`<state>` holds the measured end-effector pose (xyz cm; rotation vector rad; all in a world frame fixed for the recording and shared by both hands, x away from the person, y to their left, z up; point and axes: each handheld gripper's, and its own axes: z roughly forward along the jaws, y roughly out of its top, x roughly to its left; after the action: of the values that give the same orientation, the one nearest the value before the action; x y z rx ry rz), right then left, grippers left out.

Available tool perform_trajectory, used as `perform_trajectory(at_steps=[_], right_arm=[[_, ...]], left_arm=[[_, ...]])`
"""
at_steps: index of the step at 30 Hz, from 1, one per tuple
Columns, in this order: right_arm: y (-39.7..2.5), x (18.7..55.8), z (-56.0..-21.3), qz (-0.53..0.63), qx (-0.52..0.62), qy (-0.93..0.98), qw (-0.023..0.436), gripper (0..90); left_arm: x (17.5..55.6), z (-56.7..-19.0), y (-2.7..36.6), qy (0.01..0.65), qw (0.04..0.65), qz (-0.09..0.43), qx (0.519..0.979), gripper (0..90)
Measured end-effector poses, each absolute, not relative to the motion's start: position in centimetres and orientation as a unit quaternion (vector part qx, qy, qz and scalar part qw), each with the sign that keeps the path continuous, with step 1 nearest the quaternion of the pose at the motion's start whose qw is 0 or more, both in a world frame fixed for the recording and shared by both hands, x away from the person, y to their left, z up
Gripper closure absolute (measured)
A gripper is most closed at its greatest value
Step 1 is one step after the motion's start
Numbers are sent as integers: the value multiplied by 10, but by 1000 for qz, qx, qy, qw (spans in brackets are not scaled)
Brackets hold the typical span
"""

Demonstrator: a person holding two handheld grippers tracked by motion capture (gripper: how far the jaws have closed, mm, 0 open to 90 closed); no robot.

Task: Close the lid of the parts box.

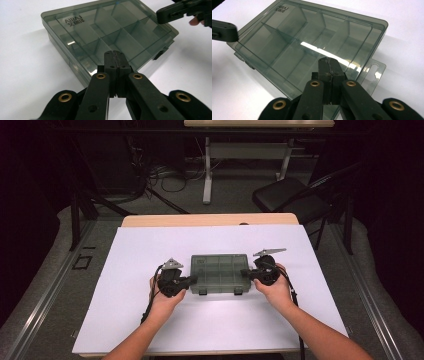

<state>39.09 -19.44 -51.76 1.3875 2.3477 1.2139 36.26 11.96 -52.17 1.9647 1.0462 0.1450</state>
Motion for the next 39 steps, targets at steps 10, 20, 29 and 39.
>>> perform_trajectory(at_steps=[10, 20, 29, 39], right_arm=[[-195, 389, -520, 405, 463, 784, 79, 900], [-192, 385, -518, 408, 454, 788, 82, 836], [-188, 370, -514, 423, 452, 778, 106, 526], [-191, 354, -510, 448, 448, 765, 117, 247]], left_arm=[[362, -528, 117, 421, 434, 63, 794, 900], [360, -526, 119, 417, 440, 51, 793, 789], [357, -524, 119, 399, 441, 75, 801, 527], [352, -524, 135, 390, 456, 53, 798, 445]])
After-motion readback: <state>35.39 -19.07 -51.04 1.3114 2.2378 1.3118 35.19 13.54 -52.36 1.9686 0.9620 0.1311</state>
